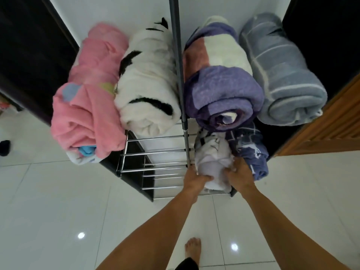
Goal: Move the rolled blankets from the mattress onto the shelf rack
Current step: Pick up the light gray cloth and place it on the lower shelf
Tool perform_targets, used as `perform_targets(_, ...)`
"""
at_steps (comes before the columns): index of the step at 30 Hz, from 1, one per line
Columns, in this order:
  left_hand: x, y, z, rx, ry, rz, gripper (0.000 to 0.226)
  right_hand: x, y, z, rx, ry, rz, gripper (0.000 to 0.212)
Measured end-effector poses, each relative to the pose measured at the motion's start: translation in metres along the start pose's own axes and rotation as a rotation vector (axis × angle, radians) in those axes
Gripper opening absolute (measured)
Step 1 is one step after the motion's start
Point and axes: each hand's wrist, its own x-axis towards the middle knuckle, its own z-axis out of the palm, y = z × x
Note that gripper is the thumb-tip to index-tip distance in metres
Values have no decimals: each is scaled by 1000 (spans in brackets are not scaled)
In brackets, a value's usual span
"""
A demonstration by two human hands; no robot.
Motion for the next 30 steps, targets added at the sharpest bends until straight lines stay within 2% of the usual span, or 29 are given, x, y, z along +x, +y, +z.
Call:
perform_targets(2,2,-4,-1,-13,14,-31,70,-4,15,3,79,-52,133,55)
perform_targets(5,1,-1,-1,59,-77,-131,70,-9,27,9,296,-198,368,61)
perform_targets(8,-3,-1,-1,243,-175,-316,82,-9,30,13,443,-294,444,59)
perform_targets(10,-3,-6,0,200,-216,-351,81,-5,32,17,482,-339,462,60)
perform_targets(13,-1,-11,4,118,-147,-271,72,-1,29,21,556,-326,468,64)
perform_targets(20,7,-17,10,103,-4,-20,59,9,25,27,638,-264,329,63)
perform_targets(25,16,6,12,142,-39,62,86,28,10,29,613,-233,220,78)
perform_targets(28,22,15,9,289,-84,48,78,26,4,21,515,-238,197,64)
perform_targets(30,17,14,5,476,-27,46,77,16,9,8,506,-239,271,55)
